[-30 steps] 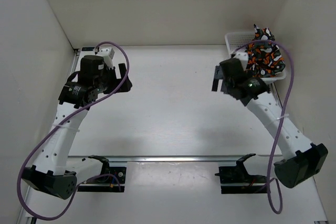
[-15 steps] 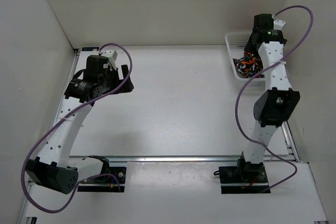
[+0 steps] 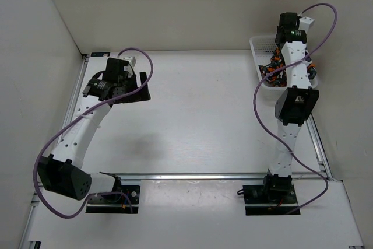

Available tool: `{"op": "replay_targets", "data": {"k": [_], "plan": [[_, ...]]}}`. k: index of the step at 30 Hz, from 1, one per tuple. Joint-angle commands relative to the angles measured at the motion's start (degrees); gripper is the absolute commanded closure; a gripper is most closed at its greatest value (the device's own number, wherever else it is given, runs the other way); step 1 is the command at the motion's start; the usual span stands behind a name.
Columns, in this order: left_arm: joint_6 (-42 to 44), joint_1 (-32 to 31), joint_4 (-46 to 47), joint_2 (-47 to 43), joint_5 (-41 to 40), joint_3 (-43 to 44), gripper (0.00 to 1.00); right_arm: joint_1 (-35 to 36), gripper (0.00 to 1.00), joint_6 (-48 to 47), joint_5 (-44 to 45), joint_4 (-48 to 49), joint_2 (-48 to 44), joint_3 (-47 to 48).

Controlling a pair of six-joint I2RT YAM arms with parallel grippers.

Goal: Fold and stack the shorts
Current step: Grab the shorts from the pile

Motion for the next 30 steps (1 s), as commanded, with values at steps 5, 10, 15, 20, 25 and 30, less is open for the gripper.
{"op": "replay_targets", "data": {"k": [5,10,15,20,25,30], "plan": [[-0.19,0.19,0.36,0.78,-0.56,2.60,0.00,1.14,1.00,-1.07,-20.83,8.77,-14.20,-6.02],[-0.72,0.19,0.36,-1.58,0.58,2.60,0.00,3.68,1.00,0.51,-33.38,12.32,-28.71,-15.27],[-1.25,0.19,0.88,-5.54,1.11,-0.55,0.00,5.80,0.82,-3.53,-26.83,10.76,-34.26,-18.18],[-1.86,0.19,1.59,-5.55,2.52,-2.32,0.00,3.95,0.00,-6.78,-21.38,3.72,-29.37,-9.33],[-0.55,0.19,2.30,-3.27,1.91,-1.63,0.00,3.95,0.00,-12.58,-17.93,1.34,-20.39,-0.88],[1.21,0.19,2.30,1.47,0.06,0.22,0.00,3.95,0.00,-15.40,-15.65,3.44,-8.88,7.39]]}}
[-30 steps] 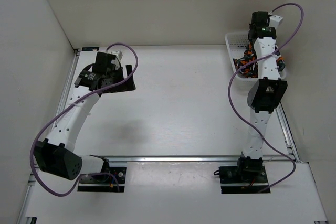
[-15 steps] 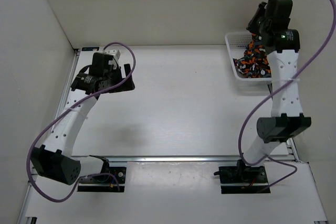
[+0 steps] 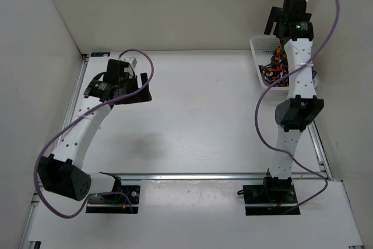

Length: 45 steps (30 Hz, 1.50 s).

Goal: Fold and stack the shorts
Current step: Grab the shorts from the pile, then move the shorts to the center of the board

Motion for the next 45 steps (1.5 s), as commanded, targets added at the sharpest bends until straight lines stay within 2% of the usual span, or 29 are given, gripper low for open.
{"op": "replay_targets", "data": {"k": [1,4,6,7,8,9,11,12,16,20,22,23,26,28,30,31,32,33,34,35,37,38,39,40,42,43,44,45], "plan": [[1.67,0.19,0.55,3.75,-1.15,2.58,0.00,0.19,0.00,-4.60,3.87,2.34,5.35,4.86],[2.29,0.19,0.55,6.83,-1.67,3.20,0.00,0.19,0.00,-3.91,9.40,7.10,9.49,4.87],[2.81,0.19,0.55,8.15,-1.67,3.81,0.00,0.19,0.12,-3.12,12.92,10.88,11.08,5.48],[2.81,0.19,0.55,9.29,-1.67,3.82,0.00,0.19,0.23,-1.98,14.50,11.76,12.22,6.00],[2.81,0.19,0.55,9.91,-1.67,3.82,0.00,0.19,0.56,-0.92,17.73,12.29,12.23,6.01],[2.81,0.19,0.55,10.44,-1.67,4.52,0.00,0.19,0.72,0.22,18.90,12.30,12.23,6.62],[2.81,0.19,0.55,11.33,-1.67,5.05,0.00,0.19,1.00,3.38,20.22,13.60,10.22,4.53],[2.81,0.19,0.55,11.85,-1.67,5.05,0.00,0.19,1.00,4.09,20.23,14.22,7.43,2.95],[2.81,0.19,0.55,11.85,-1.15,5.58,0.00,0.71,1.00,5.77,4.71,14.85,0.65,-0.05],[3.34,0.19,-0.50,8.69,-3.51,4.26,0.00,1.77,1.00,10.84,-15.41,14.85,-6.91,2.40],[1.85,2.55,-1.73,7.29,-3.61,2.69,0.00,3.08,1.00,11.48,-27.86,17.04,-11.74,2.93],[0.98,3.78,-2.43,7.28,-3.09,2.07,0.00,4.13,1.00,12.26,-28.98,17.04,-15.41,2.93],[-0.87,8.96,-2.44,3.95,-0.72,-1.09,0.00,12.81,1.00,11.48,-31.35,21.16,-24.37,-6.26],[-2.71,13.18,-3.05,0.96,0.69,-2.41,0.00,16.96,1.00,10.96,-34.26,23.01,-27.39,-14.88],[-4.30,17.47,-3.58,-0.62,1.23,-2.42,0.00,23.90,1.00,10.95,-34.26,23.02,-30.12,-20.33],[-5.44,18.98,-4.54,-1.85,1.23,-2.42,0.00,26.44,1.00,10.34,-34.26,21.80,-30.83,-26.62],[-5.45,20.22,-5.07,-2.47,2.01,-1.72,0.00,31.86,1.00,10.34,-31.65,21.18,-31.35,-30.08],[-6.41,21.36,-5.95,-2.47,2.54,-1.19,0.00,34.53,0.93,12.08,-30.41,20.48,-31.97,-33.51],[-7.20,23.11,-6.57,-3.26,3.07,-0.15,0.00,39.51,0.53,12.62,-30.40,20.47,-31.97,-40.50],[-7.21,23.65,-6.57,-3.96,4.12,0.47,0.00,42.00,0.28,12.62,-31.53,19.43,-31.45,-43.44],[-7.21,23.66,-7.44,-3.97,4.13,2.57,0.00,47.71,0.05,11.84,-27.87,13.31,-30.84,-47.84],[-7.21,23.66,-7.45,-4.58,4.82,3.11,0.00,48.43,0.00,11.83,-23.50,11.35,-32.14,-49.26],[-6.07,23.66,-7.45,-4.58,6.92,3.12,0.00,48.44,0.00,12.62,-19.71,10.55,-34.15,-51.36],[-3.54,23.66,-7.45,-4.58,8.59,3.12,0.00,44.79,0.00,12.62,-17.67,10.54,-39.57,-56.78],[-2.64,22.61,-5.96,-4.58,11.50,1.63,0.00,38.89,0.00,13.15,-16.69,11.33,-45.13,-61.47],[-2.64,20.77,-5.09,-3.97,12.03,1.01,0.00,32.34,0.00,13.85,-17.56,11.33,-49.60,-63.32],[-2.64,19.88,-4.21,-3.97,12.99,-1.08,0.03,29.23,0.03,14.46,-18.43,11.33,-51.55,-66.73],[-2.64,18.92,-3.33,-3.97,15.00,-2.32,0.11,26.41,0.05,14.47,-19.14,10.72,-53.14,-68.33]]}}
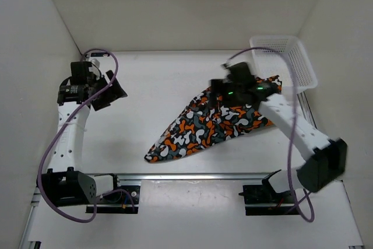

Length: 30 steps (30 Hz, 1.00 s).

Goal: Fold and stack the shorts
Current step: Move the shorts to the center of the board, then flatten the shorts out

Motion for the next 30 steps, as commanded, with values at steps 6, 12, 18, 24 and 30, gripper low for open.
{"op": "replay_targets", "data": {"k": [6,12,18,24,30], "plan": [[-4.64,-13.55,5.09,0.16,6.95,-11.89,0.05,-23.34,0.01,6.44,1.80,-5.06,-19.46,-9.97],[-14.22,-28.29,10.62,3.75,4.74,-23.14,0.00,-31.16,0.00,8.30,3.20,-6.57,-18.94,-16.56],[-18.72,-37.45,14.40,15.44,0.88,-21.32,0.00,-34.51,0.00,13.29,-1.09,-0.43,-12.09,-21.22],[-19.86,-42.38,14.41,24.77,-1.40,-15.78,0.40,-35.04,0.00,18.57,-8.03,10.38,-2.87,-23.60],[-17.94,-42.40,14.41,27.41,-1.41,-13.23,0.90,-29.07,0.60,20.34,-3.21,12.85,5.58,-17.11]]}}
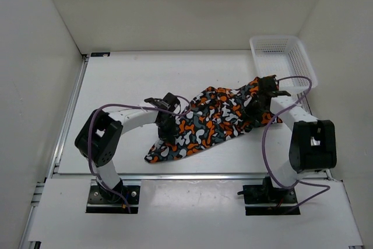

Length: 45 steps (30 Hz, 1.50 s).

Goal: Fold and stack the shorts
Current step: Flatten the shorts out

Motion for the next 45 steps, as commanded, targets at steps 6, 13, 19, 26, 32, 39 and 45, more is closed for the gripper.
{"op": "replay_targets", "data": {"k": [6,13,19,26,32,39,45], "plan": [[4.93,6.66,-5.19,-7.04,-8.27,10.64,0.90,9.17,1.00,0.36,0.23,1.85,5.67,21.96],[8.18,13.60,-18.29,-8.89,-19.01,34.28,0.90,20.68,1.00,-7.11,6.09,-1.75,3.22,42.55],[10.55,21.67,-20.50,-11.25,-15.68,39.15,0.90,41.32,1.00,-13.45,33.37,1.06,-4.52,24.43],[12.92,29.16,-19.97,-13.81,-10.85,34.58,0.88,61.02,0.06,-5.99,35.89,-2.17,-0.30,8.46],[15.04,22.60,-17.70,-11.27,-6.88,33.51,0.90,55.51,0.05,-2.37,42.94,-6.51,-12.84,3.73],[14.51,10.12,-14.02,-10.03,-4.78,29.04,0.67,32.88,0.07,-5.36,25.39,-2.64,-24.56,-2.53],[11.10,-1.50,-13.38,-2.32,-8.02,32.79,0.00,14.38,0.01,-7.30,5.78,-3.25,-13.58,-0.07]]}}
